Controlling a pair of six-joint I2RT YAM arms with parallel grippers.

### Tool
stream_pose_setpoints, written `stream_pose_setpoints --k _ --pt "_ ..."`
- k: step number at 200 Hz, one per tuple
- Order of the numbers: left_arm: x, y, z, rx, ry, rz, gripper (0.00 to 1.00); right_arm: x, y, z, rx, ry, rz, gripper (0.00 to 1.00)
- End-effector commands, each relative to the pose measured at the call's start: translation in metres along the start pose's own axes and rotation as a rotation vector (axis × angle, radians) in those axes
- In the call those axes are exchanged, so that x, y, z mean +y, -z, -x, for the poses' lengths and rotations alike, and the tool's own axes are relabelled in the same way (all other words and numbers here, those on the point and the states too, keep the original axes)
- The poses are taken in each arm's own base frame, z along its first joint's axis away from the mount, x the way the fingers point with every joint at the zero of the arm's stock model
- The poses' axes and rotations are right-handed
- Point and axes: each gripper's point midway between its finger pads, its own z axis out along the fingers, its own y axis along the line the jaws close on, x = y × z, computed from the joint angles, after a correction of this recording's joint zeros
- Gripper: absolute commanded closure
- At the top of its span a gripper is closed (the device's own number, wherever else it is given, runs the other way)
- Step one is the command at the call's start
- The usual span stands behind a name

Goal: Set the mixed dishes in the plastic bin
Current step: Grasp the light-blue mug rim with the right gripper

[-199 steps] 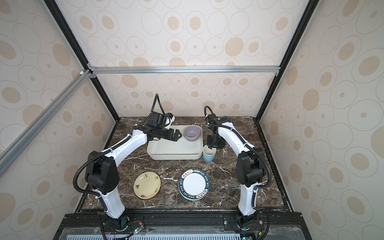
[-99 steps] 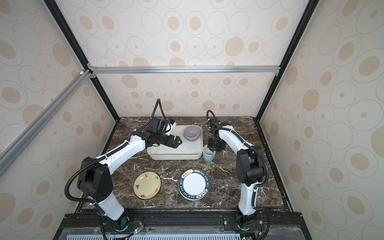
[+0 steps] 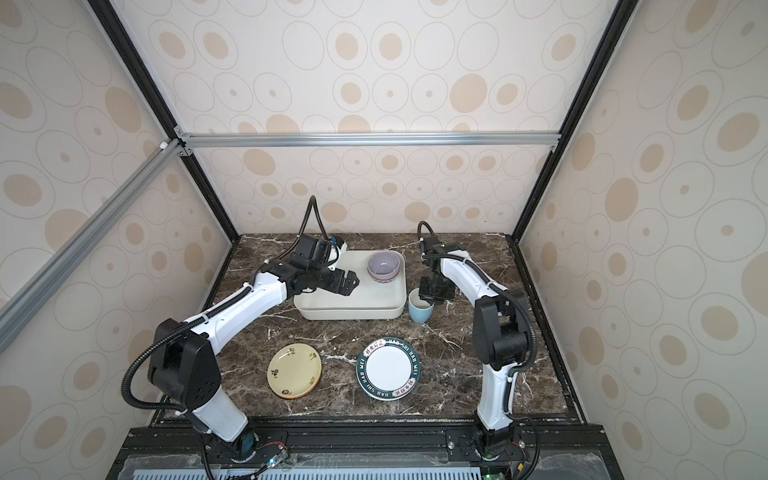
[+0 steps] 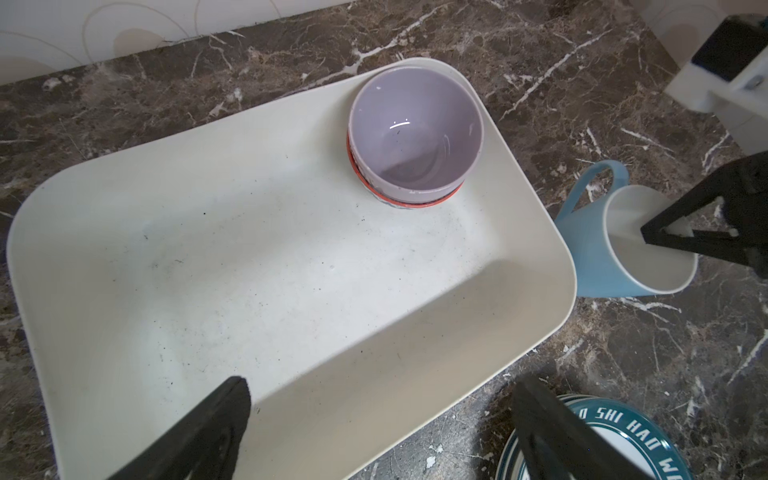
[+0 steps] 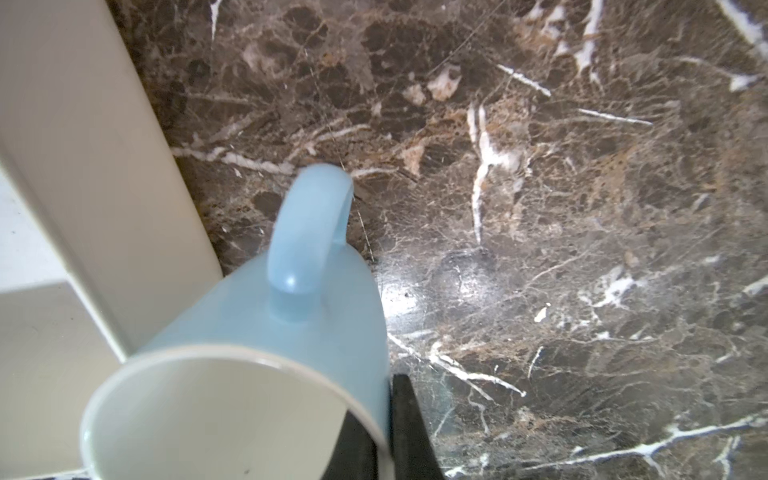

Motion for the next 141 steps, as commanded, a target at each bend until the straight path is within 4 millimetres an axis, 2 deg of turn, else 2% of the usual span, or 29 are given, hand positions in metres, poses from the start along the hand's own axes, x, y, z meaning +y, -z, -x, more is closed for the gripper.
stream_pose_setpoints --k 1,49,75,108,141 --pt "0.002 0.005 0.021 -0.034 -0.004 0.014 0.01 -0.007 0.040 0.007 -0.069 -0.002 -0.003 1.00" --pt "0.006 0.002 0.035 -0.041 -0.017 0.022 0.01 0.002 0.086 0.022 -0.151 -0.012 0.055 1.00" --pt "0.012 0.007 0.045 -0.069 0.005 0.006 0.01 0.013 0.102 0.029 -0.177 0.000 0.094 1.00" --pt "0.028 0.010 0.045 -0.075 0.036 0.022 0.01 0.039 0.113 0.036 -0.195 0.043 0.127 1.00" --pt "0.046 0.018 0.040 -0.081 0.059 0.050 0.01 0.069 0.110 0.041 -0.189 0.096 0.142 1.00"
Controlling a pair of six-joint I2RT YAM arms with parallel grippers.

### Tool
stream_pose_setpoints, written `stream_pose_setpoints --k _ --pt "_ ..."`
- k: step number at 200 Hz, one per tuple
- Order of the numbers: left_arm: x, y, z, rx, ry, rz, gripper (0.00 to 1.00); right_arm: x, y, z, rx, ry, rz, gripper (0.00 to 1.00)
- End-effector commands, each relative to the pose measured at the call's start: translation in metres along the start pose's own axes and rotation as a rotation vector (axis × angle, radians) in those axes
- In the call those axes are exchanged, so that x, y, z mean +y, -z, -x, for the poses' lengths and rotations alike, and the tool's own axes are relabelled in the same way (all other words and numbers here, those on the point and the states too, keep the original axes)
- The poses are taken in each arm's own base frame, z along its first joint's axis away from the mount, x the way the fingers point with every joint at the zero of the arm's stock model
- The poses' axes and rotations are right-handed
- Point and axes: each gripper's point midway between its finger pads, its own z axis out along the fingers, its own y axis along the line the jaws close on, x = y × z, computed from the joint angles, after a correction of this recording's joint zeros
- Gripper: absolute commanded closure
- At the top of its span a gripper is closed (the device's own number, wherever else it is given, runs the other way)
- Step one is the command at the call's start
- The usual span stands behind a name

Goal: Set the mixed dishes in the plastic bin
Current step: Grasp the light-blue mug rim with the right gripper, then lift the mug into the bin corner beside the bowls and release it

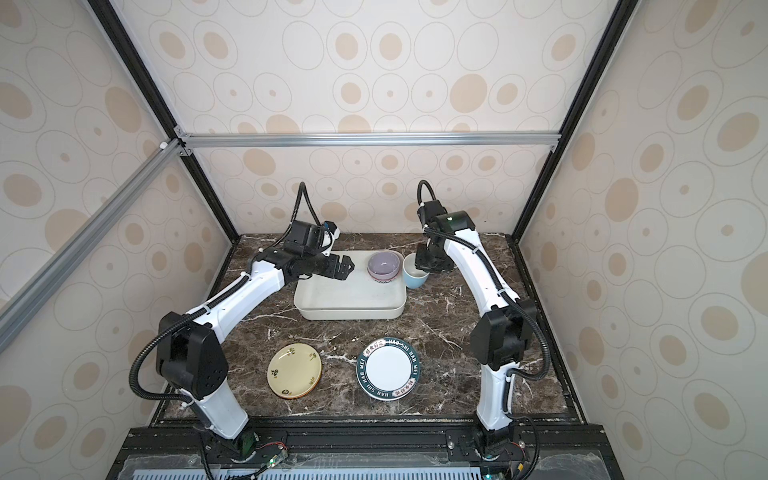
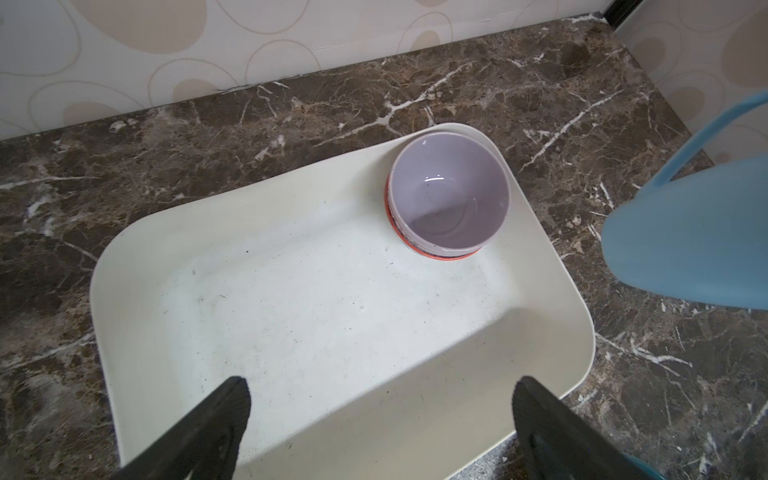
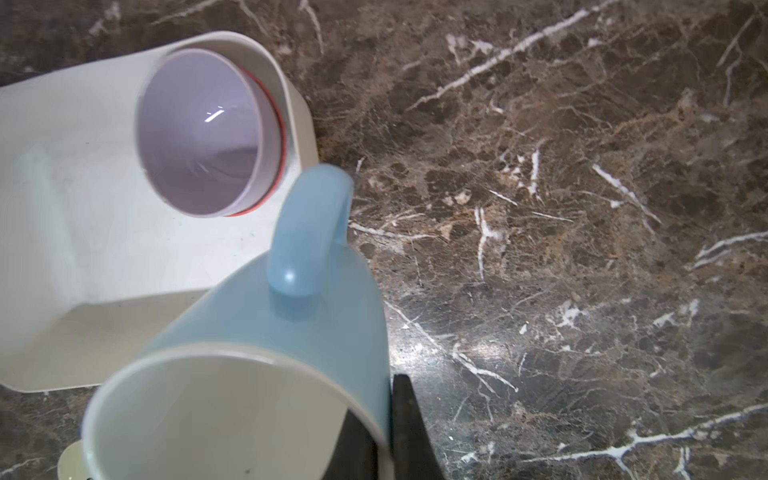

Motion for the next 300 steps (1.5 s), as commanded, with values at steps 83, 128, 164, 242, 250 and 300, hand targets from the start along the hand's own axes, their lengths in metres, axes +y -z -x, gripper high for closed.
stream_pose_setpoints --k 83,128,164,242,250,300 --pt "0.043 0.028 -0.017 -0.027 0.065 0.056 0.01 0.054 -0.058 -0.023 0.150 0.109 0.015 1.00" --pt "0.046 0.030 -0.025 -0.023 0.084 0.060 0.01 0.056 -0.084 -0.036 0.209 0.116 0.009 1.00" --pt "0.047 0.031 -0.028 -0.020 0.089 0.066 0.01 0.053 -0.097 -0.042 0.240 0.128 -0.008 0.99" --pt "0.048 0.027 -0.029 -0.019 0.101 0.058 0.01 0.051 -0.094 -0.042 0.226 0.149 -0.008 0.73" --pt "0.047 0.028 -0.030 -0.019 0.098 0.056 0.01 0.052 -0.090 -0.040 0.213 0.151 -0.004 0.69" --pt "0.051 0.033 -0.028 -0.028 0.092 0.068 0.01 0.056 -0.065 -0.028 0.153 0.155 0.026 0.60"
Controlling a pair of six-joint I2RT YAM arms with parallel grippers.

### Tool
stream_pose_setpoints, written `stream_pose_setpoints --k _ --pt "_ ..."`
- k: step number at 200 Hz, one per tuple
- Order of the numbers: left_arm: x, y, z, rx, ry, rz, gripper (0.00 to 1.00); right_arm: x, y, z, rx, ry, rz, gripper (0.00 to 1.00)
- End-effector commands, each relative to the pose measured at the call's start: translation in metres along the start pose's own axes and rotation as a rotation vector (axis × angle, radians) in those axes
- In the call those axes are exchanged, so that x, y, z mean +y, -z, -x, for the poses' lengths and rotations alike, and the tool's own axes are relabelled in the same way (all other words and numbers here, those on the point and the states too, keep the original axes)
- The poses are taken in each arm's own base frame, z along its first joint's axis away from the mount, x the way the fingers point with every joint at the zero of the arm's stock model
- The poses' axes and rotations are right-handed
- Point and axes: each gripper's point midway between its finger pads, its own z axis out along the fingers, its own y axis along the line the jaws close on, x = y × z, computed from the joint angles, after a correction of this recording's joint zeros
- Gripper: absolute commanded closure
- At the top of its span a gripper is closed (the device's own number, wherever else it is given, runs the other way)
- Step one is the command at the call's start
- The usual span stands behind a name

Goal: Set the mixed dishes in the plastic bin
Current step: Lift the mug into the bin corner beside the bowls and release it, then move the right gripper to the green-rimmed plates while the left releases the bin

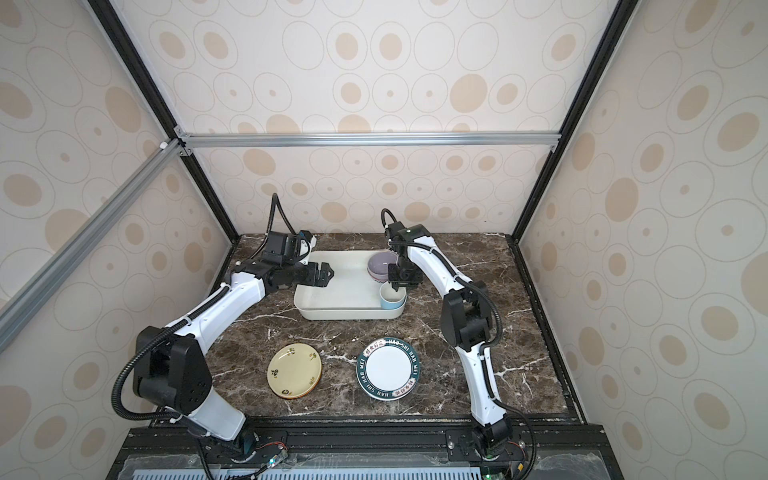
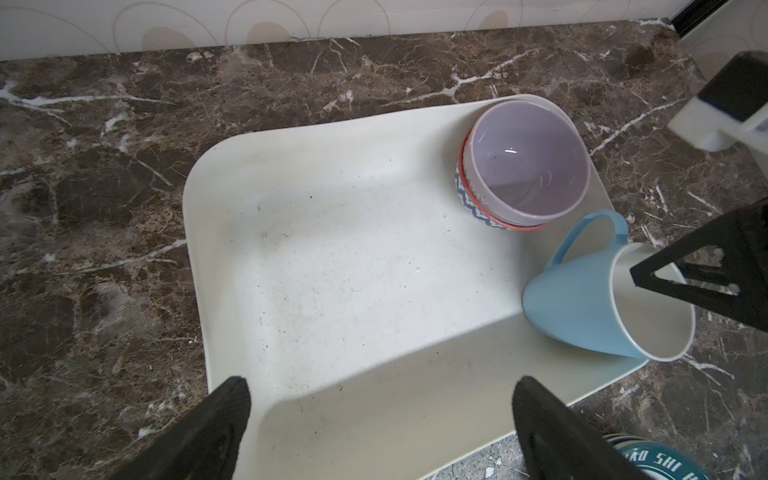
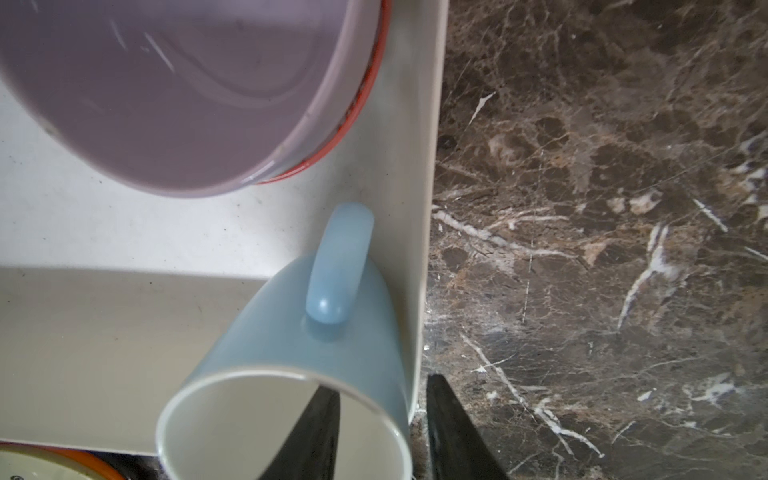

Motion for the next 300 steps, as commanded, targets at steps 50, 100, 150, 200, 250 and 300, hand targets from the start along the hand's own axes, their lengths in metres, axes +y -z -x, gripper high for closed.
stream_pose_setpoints --k 50,100,150,200,250,300 --pt "0.008 0.025 0.006 -0.039 -0.013 0.025 0.01 0.004 0.080 0.006 -0.157 0.012 0.050 0.58" --pt "0.016 0.040 -0.011 -0.034 0.025 0.055 0.01 0.006 0.103 -0.014 -0.169 0.036 0.084 0.58" --pt "0.015 0.073 -0.052 -0.012 0.130 0.050 0.01 0.012 0.110 -0.057 -0.140 0.079 0.124 0.58" --pt "0.017 0.111 -0.099 -0.022 0.275 0.075 0.01 0.012 0.101 -0.111 -0.095 0.074 0.219 0.55" --pt "0.018 0.133 -0.127 -0.045 0.368 0.082 0.01 0.029 0.102 -0.144 -0.076 0.120 0.258 0.54" --pt "0.022 0.118 -0.142 -0.018 0.356 0.087 0.01 0.044 0.101 -0.162 -0.108 0.133 0.297 0.54"
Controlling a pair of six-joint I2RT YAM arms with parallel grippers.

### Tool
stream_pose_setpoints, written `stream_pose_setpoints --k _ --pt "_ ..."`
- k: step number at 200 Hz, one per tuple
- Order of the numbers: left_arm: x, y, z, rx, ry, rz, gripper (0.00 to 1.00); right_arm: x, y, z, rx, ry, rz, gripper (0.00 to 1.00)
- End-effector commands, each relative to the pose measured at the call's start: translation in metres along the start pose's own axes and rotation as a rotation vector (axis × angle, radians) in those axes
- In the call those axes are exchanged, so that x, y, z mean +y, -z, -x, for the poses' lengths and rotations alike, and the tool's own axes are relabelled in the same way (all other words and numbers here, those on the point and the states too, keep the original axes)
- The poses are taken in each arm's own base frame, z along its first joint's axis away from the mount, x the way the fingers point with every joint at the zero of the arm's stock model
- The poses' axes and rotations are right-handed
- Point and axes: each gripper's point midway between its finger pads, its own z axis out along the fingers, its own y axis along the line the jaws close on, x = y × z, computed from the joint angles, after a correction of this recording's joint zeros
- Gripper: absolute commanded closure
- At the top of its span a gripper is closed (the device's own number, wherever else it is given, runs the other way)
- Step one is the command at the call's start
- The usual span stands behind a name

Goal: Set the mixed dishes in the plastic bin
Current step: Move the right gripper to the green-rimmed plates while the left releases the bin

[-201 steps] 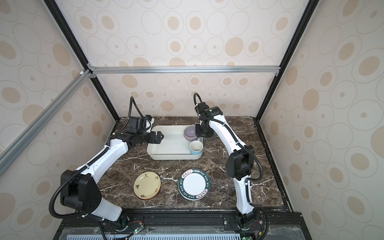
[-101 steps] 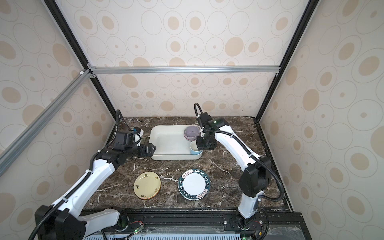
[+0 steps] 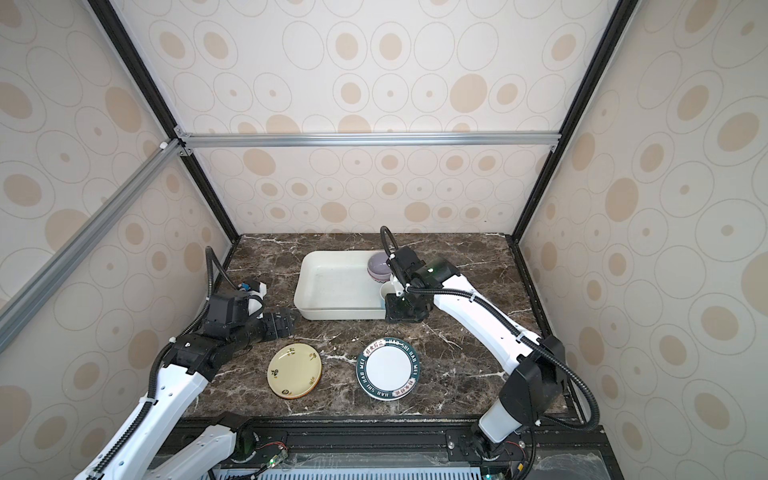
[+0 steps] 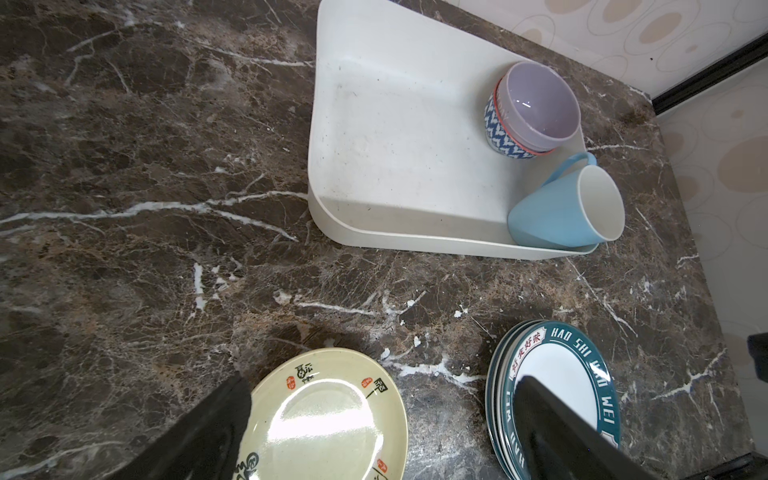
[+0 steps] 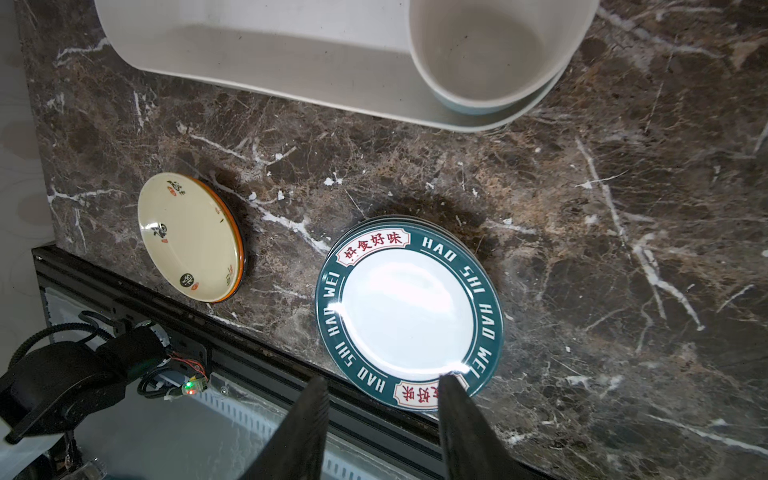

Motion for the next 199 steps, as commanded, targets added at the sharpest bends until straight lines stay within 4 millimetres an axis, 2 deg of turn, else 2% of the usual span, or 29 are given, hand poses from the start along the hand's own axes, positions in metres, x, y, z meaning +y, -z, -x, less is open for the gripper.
stream_pose_setpoints --k 1,22,35,46,68,99,123,150,199 --pt "0.011 -0.010 -0.012 0.034 0.024 0.033 0.01 0.008 0.003 -0.007 -0.030 -0.013 0.023 0.54" --pt "0.021 -0.012 -0.029 0.073 0.047 0.065 0.01 0.017 -0.010 -0.016 -0.028 -0.002 0.038 0.54" --pt "0.021 -0.005 -0.032 0.072 0.055 0.061 0.01 0.026 -0.018 -0.024 -0.002 0.010 0.044 0.54" --pt "0.030 0.003 -0.035 0.067 0.078 0.114 0.01 0.035 -0.021 -0.027 0.009 0.032 0.047 0.54" --pt "0.032 0.007 -0.043 0.089 0.139 0.121 0.04 0.056 -0.024 -0.021 0.013 0.063 0.074 0.55" --pt "0.031 -0.002 -0.057 0.133 0.253 0.102 0.06 0.078 -0.036 -0.008 0.043 0.118 0.099 0.55" --pt "0.031 -0.001 -0.058 0.121 0.306 0.097 0.06 0.084 -0.044 -0.007 0.072 0.140 0.107 0.55" --pt "0.035 0.003 -0.062 0.110 0.346 0.112 0.06 0.083 -0.044 -0.005 0.062 0.170 0.101 0.55" --pt "0.041 -0.002 -0.079 0.113 0.439 0.109 0.05 0.082 -0.049 -0.008 0.093 0.198 0.102 0.55"
